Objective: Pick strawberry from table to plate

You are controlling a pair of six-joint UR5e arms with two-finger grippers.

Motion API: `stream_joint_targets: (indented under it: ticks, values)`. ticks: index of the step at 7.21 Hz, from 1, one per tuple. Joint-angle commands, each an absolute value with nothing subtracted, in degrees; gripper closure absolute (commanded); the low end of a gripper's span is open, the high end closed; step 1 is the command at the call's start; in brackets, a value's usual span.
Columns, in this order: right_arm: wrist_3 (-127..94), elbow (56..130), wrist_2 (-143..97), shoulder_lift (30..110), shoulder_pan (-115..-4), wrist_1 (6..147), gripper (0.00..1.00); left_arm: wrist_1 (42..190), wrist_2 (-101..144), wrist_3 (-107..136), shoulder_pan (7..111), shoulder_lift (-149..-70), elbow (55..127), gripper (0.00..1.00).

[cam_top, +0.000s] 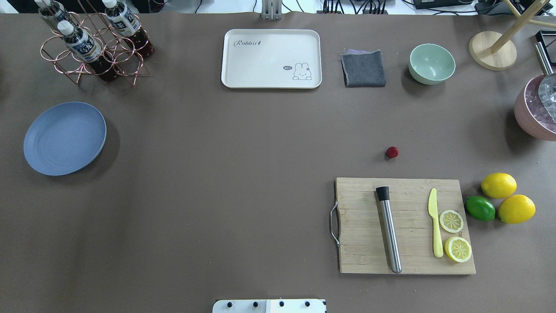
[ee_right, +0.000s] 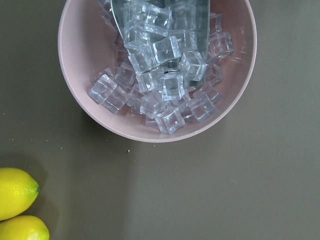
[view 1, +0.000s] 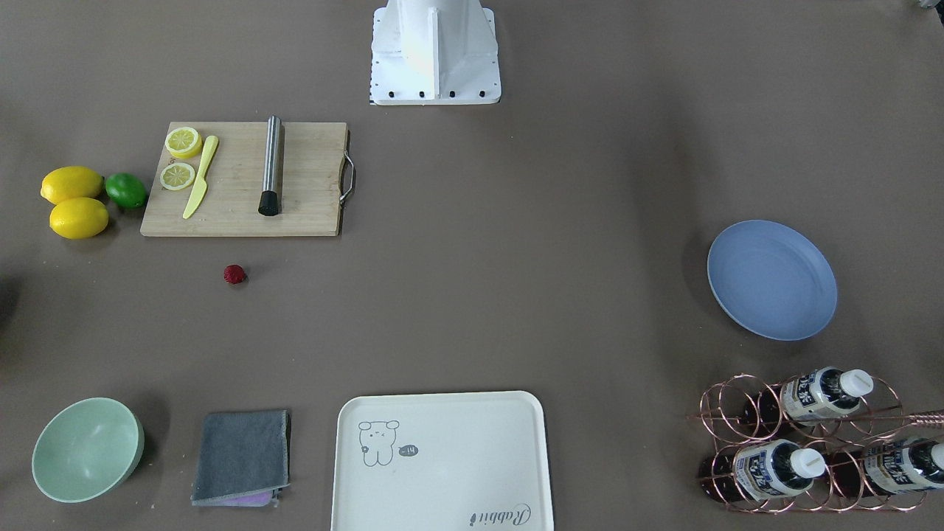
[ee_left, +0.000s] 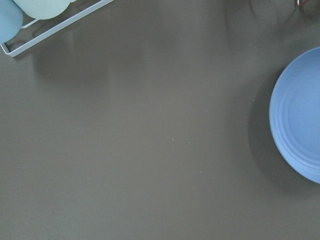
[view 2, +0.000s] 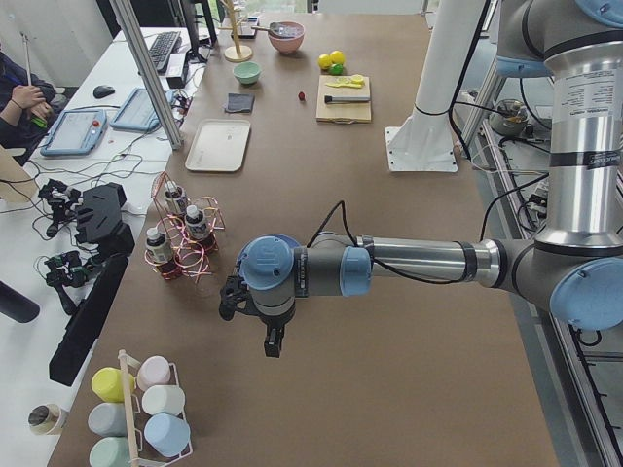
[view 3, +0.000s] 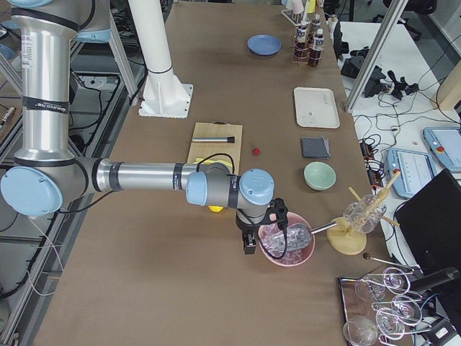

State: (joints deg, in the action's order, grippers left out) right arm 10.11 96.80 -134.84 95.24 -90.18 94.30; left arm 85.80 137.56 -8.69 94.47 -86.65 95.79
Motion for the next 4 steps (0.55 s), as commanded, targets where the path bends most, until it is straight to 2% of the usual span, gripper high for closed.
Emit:
stream_joint_targets:
  ticks: [1,3,4]
  values:
    - [10.1,96.7,-135.0,95.2,-90.2,94.3,0.00,85.8,137.7,-8.4,94.4,-87.1,95.9,0.02]
    - [10.1,96.0,-135.2,94.8,-90.2,94.3,0.00,91.1,137.7,-8.3,94.3,-89.0,93.9,0.02]
    - [10.1,96.0,-135.2,94.9,-90.2,94.3,0.00,93.0,138.2,-9.1,94.3,-88.9,89.8,0.02]
